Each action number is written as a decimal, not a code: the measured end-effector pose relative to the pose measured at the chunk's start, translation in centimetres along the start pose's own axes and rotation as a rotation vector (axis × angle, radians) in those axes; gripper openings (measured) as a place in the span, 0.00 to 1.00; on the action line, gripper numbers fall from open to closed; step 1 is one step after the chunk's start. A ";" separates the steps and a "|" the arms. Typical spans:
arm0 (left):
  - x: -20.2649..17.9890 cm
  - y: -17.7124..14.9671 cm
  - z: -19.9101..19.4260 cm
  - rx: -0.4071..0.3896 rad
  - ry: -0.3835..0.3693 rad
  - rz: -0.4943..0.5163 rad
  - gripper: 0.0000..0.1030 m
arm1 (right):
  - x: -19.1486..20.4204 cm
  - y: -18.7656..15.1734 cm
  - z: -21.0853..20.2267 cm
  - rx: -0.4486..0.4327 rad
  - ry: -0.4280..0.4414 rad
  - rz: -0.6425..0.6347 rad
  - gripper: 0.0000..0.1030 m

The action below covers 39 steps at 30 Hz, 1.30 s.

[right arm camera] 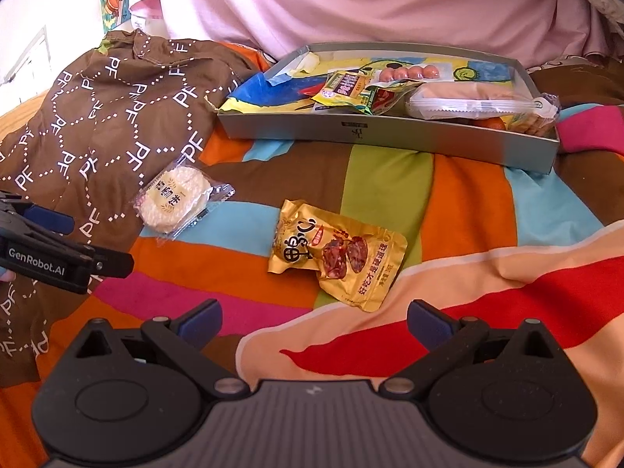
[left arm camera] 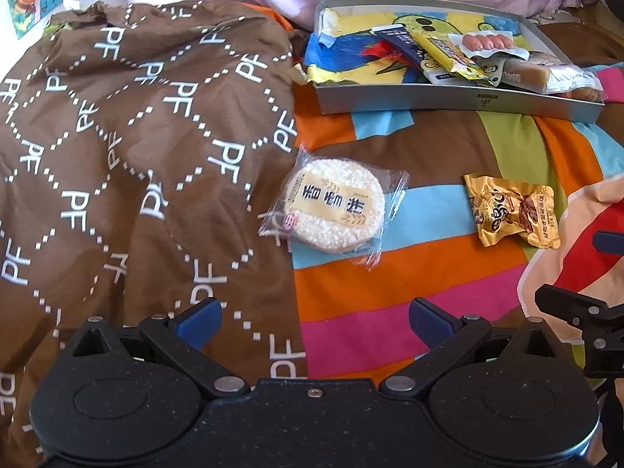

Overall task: Organize snacks
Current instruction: 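Withdraw both tools from the tray back over the loose snacks, then close the left tool on the rice cracker pack while the right tool approaches the jerky pack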

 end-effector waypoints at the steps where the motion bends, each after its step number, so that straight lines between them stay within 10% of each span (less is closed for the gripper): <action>1: -0.1 0.1 0.1 -0.005 -0.001 0.005 0.99 | -0.1 0.0 0.2 -0.003 0.001 -0.002 1.00; 17: 0.6 3.1 2.2 -0.089 -0.019 0.019 0.99 | 0.9 0.5 3.8 -0.108 0.107 -0.395 1.00; 29: -1.5 4.2 6.2 -0.112 -0.068 0.266 0.99 | -0.9 0.7 6.1 -0.047 0.138 -0.344 1.00; 39: -1.1 3.9 8.7 -0.070 -0.074 0.261 0.99 | -0.9 0.5 6.6 -0.047 0.138 -0.363 1.00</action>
Point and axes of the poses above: each gripper's, at about its wrist camera, not at the fingertips, and z roughly the way its jaws point, x to its left, y to its top, the point moved 5 cm from there along z, roughly the way its jaws point, and after that the axes turned 11 degrees about -x, right-handed, at the moved point
